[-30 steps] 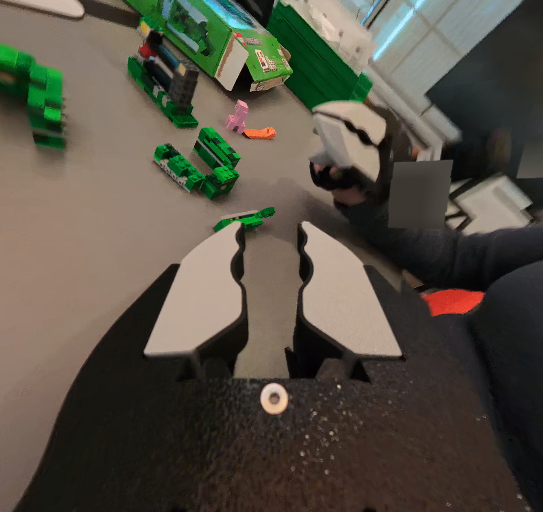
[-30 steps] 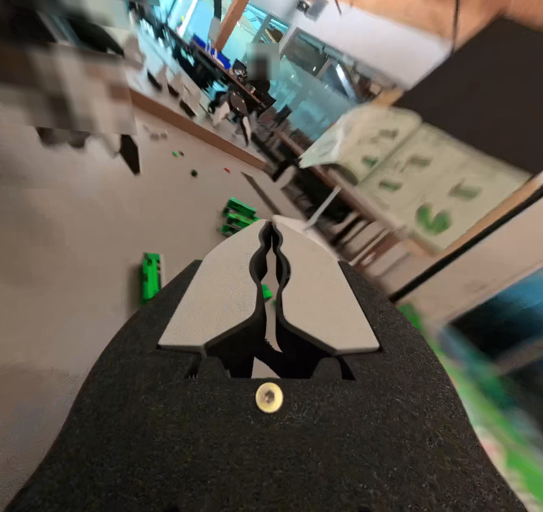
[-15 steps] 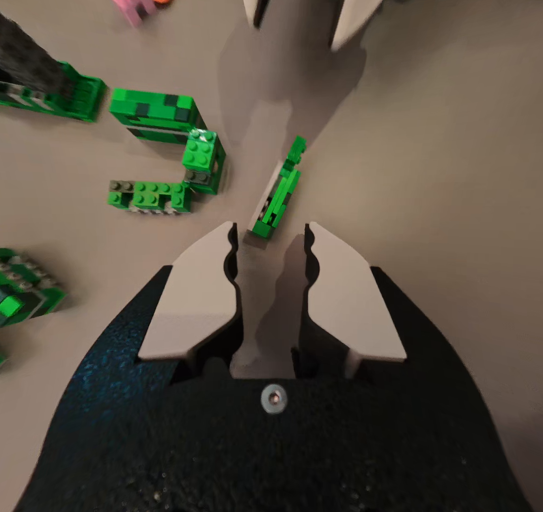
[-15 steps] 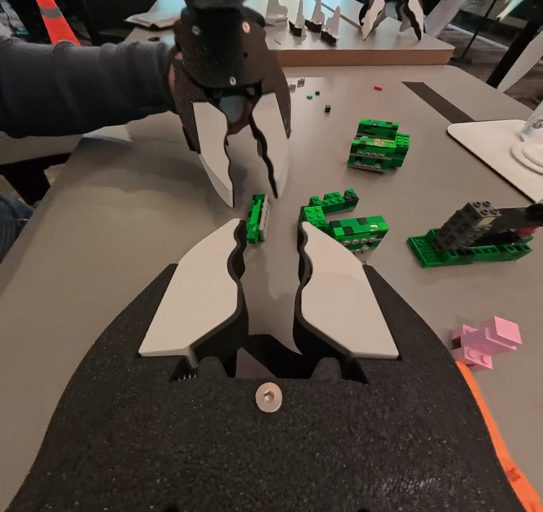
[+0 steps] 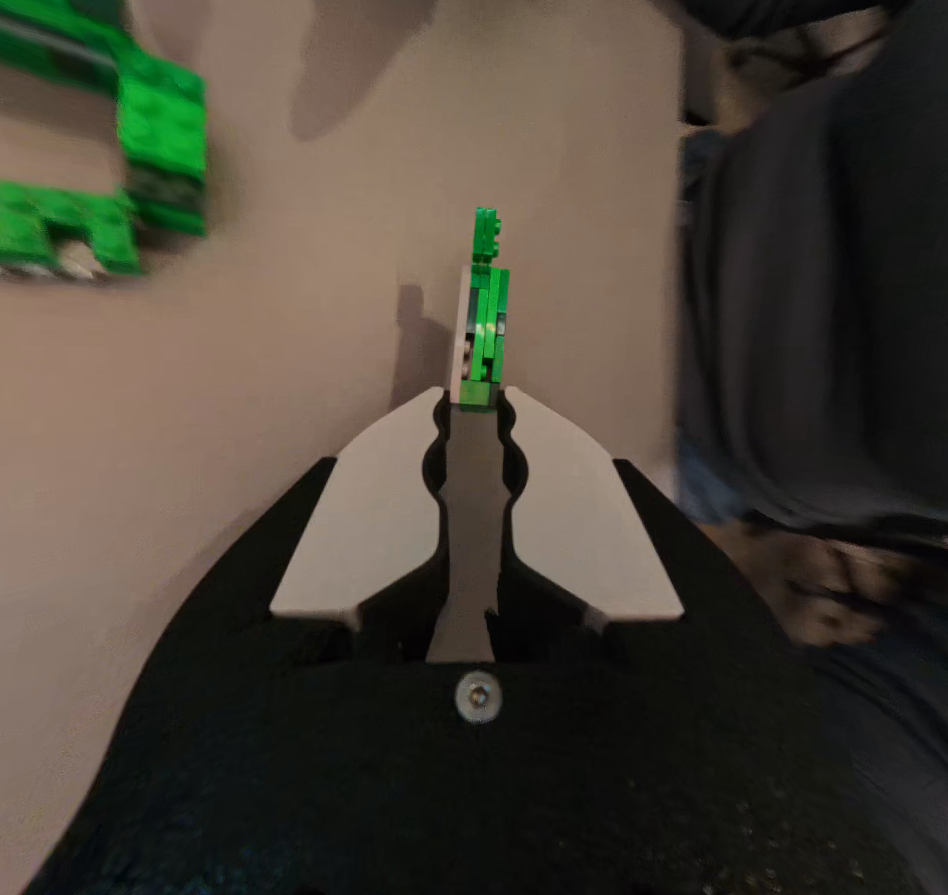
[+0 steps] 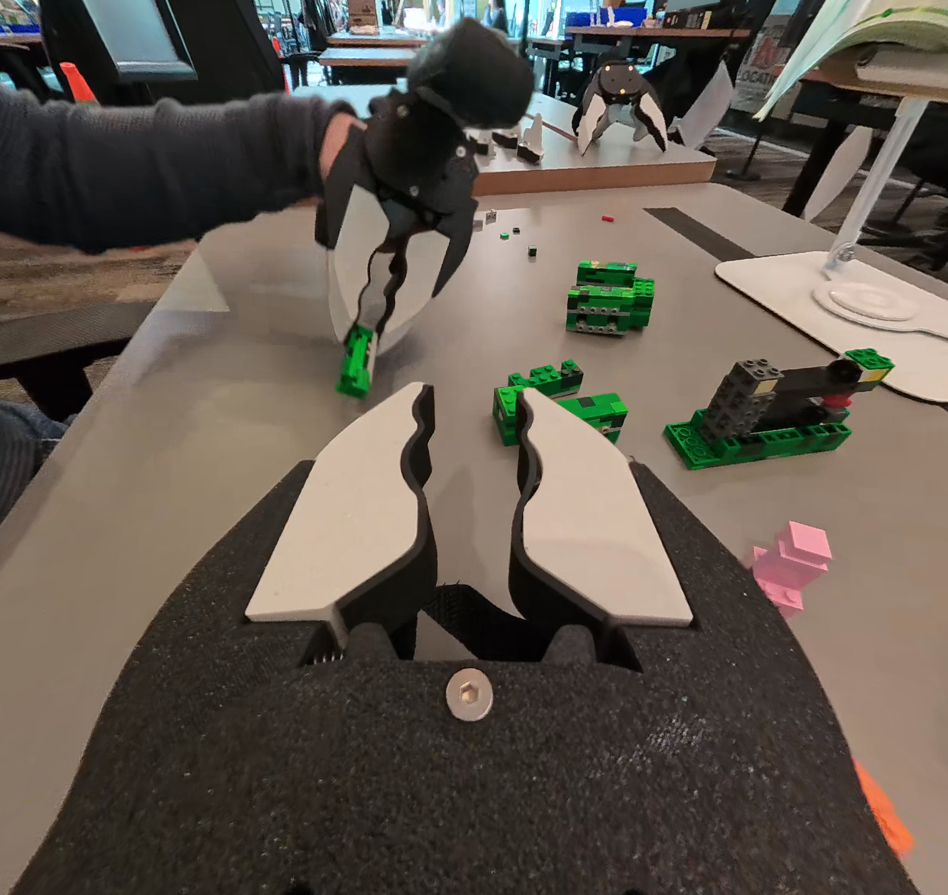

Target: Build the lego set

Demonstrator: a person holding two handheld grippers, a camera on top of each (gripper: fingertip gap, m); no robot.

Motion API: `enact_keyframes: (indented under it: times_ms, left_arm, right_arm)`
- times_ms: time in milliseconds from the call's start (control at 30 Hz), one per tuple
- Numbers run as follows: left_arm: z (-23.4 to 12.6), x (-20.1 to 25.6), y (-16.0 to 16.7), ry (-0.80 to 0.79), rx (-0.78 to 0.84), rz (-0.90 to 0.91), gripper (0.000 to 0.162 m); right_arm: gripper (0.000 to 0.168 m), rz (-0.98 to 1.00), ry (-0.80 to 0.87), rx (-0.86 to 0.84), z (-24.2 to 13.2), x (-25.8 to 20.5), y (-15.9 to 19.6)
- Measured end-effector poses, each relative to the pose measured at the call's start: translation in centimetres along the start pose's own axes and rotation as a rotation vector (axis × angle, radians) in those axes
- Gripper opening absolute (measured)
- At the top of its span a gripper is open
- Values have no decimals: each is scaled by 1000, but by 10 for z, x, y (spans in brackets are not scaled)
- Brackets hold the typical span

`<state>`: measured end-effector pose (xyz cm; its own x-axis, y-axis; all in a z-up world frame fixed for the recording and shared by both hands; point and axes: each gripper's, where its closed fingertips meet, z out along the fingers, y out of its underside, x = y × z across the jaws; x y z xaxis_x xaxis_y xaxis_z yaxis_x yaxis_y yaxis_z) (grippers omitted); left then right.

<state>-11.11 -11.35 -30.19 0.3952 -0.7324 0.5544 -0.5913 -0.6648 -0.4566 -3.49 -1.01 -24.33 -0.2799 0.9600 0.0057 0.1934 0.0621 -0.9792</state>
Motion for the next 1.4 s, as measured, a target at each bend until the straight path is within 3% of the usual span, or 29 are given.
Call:
enact_keyframes:
  times_ms: [100, 267, 433, 567, 700, 833, 900, 967, 1033, 1167, 1300, 1400]
  left_arm:
    - [-15, 13, 16, 206, -155, -200, 17]
    - [-22, 12, 42, 283, -404, -346, 17]
    - [-17, 5, 53, 267, -504, -374, 21]
    - [-19, -7, 46, 196, -407, -344, 35]
    - [-36, -20, 27, 36, -165, -266, 48]
    - [-61, -18, -1, -304, 267, -135, 59]
    - [-64, -10, 0, -527, 434, -96, 66]
    - [-59, -8, 19, -799, 480, -113, 80]
    - [-47, -1, 35, -960, 485, -142, 89]
    - [-10, 3, 45, -941, 455, -227, 90]
    - [-7, -7, 46, -928, 486, -290, 84]
    - [-1, -12, 45, -901, 487, -299, 82]
  right_arm:
    - [29, 4, -11, -18, 3, -2, 4]
    - [29, 14, -21, -42, 5, -3, 9]
    - [29, 12, -26, -50, 6, -4, 11]
    - [28, -3, -8, -45, 4, -2, 11]
    - [28, -31, 34, -18, 2, 3, 6]
    - [28, -104, 195, 47, -3, 21, -2]
    - [29, -116, 323, 99, -7, 36, -6]
    - [28, -118, 424, 137, -12, 48, -6]
    - [27, -133, 515, 189, -20, 56, -11]
    - [21, -143, 618, 276, -36, 64, -19]
    - [16, -118, 635, 293, -39, 67, -20]
    - [0, -31, 707, 252, -42, 81, -14]
